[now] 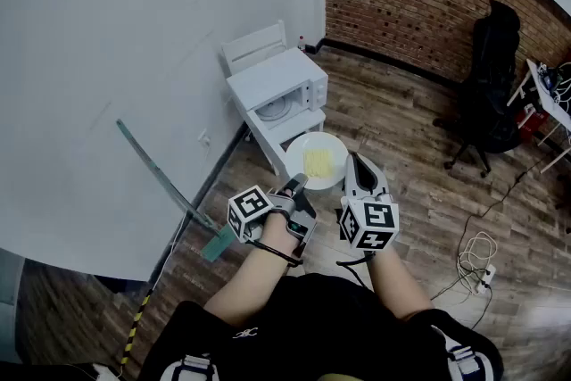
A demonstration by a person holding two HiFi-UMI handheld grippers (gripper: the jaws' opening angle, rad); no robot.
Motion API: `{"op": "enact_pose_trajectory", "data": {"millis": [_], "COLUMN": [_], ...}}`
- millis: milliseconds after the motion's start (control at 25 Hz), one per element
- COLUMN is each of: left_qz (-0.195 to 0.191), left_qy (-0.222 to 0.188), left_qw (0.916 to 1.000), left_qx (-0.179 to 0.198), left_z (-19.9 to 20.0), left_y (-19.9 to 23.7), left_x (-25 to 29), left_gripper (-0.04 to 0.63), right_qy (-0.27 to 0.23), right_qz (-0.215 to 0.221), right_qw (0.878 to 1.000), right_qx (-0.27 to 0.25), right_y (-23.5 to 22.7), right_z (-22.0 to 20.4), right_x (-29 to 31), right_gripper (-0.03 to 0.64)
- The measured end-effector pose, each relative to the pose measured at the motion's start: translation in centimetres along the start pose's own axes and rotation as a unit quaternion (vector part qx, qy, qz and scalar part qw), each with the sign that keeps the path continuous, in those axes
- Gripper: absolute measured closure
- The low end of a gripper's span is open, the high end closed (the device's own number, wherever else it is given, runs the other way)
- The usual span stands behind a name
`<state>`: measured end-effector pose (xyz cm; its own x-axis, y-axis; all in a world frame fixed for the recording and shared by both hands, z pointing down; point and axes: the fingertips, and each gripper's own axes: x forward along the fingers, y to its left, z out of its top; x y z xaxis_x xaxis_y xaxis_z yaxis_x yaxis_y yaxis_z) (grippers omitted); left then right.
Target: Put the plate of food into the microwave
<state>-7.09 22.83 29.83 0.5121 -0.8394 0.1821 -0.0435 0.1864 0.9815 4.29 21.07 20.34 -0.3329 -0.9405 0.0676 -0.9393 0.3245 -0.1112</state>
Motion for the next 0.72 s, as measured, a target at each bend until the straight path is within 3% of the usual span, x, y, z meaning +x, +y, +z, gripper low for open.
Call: {"op": "enact_pose_trajectory", "data": {"millis": [480,720], "left_qz": [-0.004,-0.002], "left_qy": [0.031,0.057], "left_qw": [0.9995,0.9984], "left_qx": [0.002,0.004], "left_z": [2.5,5.0], "left_y": [0.2,0.3], "left_x": [1.5,2.9], "left_gripper": [0.584,0.584], "right_qy": [-0.003,0.006], "right_qz": [-0.013,-0.039], "right_qw": [1.000,0.999], "right_qx": [-0.013,0.005], "right_y": [1.8,2.3], "right_z": [-0.5,-1.3], "right_x": [1.8,3.9], "right_gripper": [0.611,0.611]}}
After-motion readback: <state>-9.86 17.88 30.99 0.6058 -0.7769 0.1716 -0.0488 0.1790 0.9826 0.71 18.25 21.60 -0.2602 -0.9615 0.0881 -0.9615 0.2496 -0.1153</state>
